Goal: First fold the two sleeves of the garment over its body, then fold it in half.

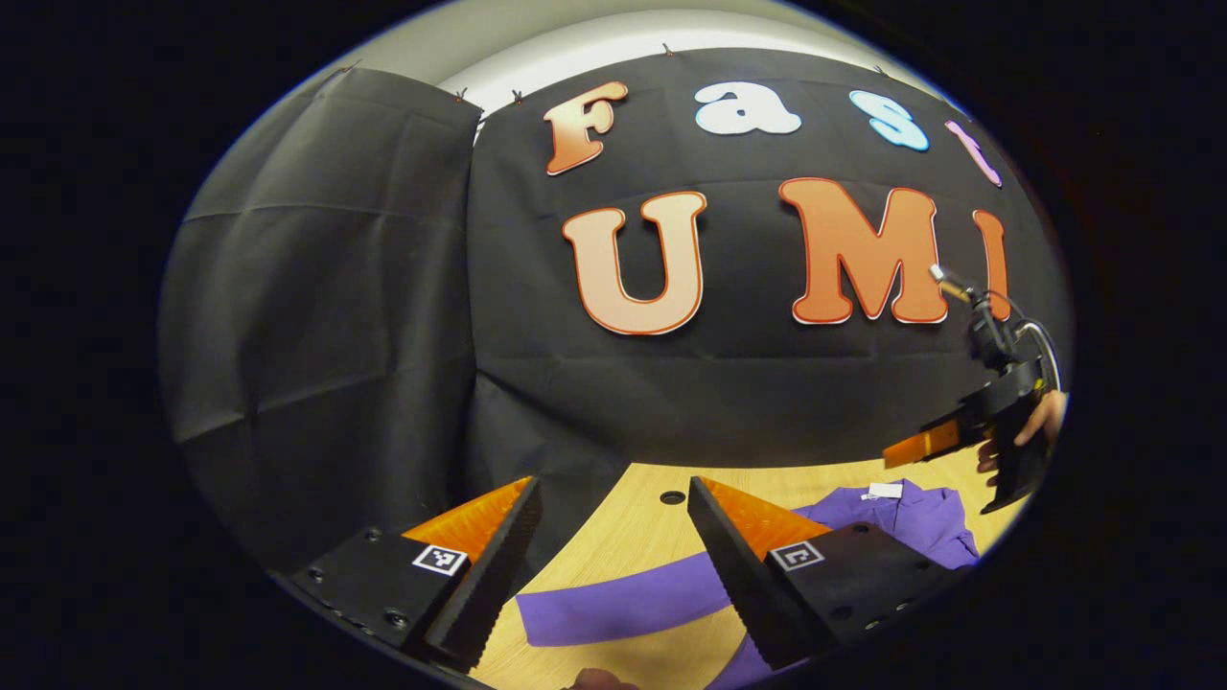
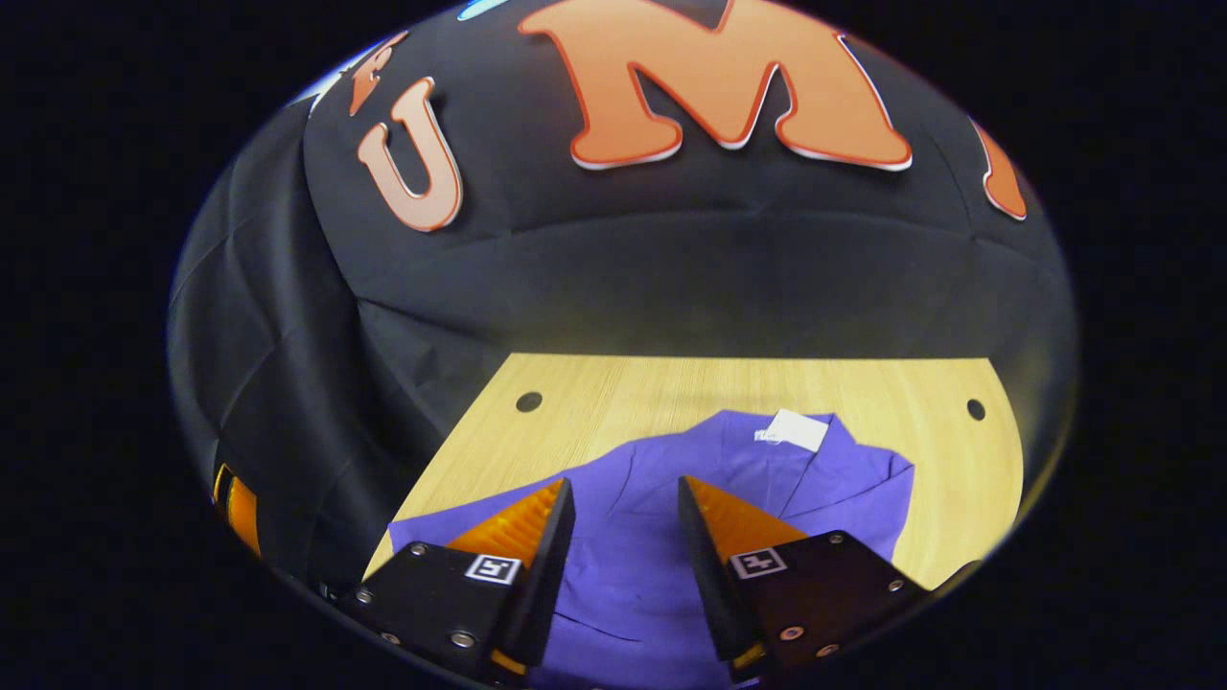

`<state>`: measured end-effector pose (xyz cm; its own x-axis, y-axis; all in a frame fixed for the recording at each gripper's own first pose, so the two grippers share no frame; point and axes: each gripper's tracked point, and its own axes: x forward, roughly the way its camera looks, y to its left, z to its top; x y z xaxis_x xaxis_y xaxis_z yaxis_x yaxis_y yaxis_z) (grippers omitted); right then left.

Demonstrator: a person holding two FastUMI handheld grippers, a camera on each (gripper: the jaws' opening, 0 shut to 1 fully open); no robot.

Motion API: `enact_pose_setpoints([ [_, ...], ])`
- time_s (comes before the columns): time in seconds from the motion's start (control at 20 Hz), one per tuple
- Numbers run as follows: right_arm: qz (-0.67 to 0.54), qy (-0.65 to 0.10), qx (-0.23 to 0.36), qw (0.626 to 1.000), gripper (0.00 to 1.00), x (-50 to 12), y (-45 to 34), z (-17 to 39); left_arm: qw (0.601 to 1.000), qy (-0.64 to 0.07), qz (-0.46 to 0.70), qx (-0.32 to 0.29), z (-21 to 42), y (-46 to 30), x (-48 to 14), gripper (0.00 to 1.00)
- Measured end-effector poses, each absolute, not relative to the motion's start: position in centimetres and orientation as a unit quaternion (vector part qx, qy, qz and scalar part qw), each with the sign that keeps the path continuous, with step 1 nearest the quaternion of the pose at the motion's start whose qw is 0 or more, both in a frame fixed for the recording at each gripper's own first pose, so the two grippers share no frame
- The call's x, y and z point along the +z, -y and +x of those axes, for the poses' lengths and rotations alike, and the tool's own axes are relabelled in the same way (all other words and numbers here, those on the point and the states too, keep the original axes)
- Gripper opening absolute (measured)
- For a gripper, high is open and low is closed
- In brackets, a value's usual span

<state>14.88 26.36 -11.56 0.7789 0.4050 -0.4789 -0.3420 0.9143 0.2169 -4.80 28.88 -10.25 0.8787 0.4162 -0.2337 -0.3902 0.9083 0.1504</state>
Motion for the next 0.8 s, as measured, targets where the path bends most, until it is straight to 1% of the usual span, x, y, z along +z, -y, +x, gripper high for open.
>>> enact_pose_setpoints([
  [0.05, 0.055, -0.247, 0.192, 0.948, 0.7, -10.6, -25.4, 14.9, 0.967, -0.141, 0.045, 0.21, -4.7, -29.7, -10.9, 0.98],
  [0.1, 0.05, -0.227, 0.181, 0.956, 0.7, -9.5, -24.2, 14.9, 0.964, -0.157, 0.038, 0.213, -4.7, -30.7, -11.9, 0.98],
  [0.15, 0.045, -0.207, 0.172, 0.962, 0.84, -8.6, -23.1, 14.7, 0.96, -0.173, 0.03, 0.217, -4.7, -31.8, -13.1, 0.98],
  [0.2, 0.039, -0.19, 0.159, 0.968, 0.91, -7.7, -21.8, 14.5, 0.956, -0.189, 0.021, 0.222, -4.7, -32.8, -14.4, 0.99],
  [0.35, 0.026, -0.145, 0.122, 0.982, 0.95, -5.5, -18.3, 13.5, 0.943, -0.24, -0.021, 0.228, -4.8, -35.5, -18.1, 0.99],
  [0.6, -0.005, -0.084, 0.056, 0.995, 0.94, -3.1, -13.1, 10.9, 0.913, -0.33, -0.074, 0.226, -4.8, -38.7, -24.3, 0.99],
  [0.8, -0.02, -0.043, 0.01, 0.999, 0.94, -1.0, -10.6, 8.1, 0.882, -0.405, -0.109, 0.213, -5.5, -40.7, -29.3, 1.0],
])
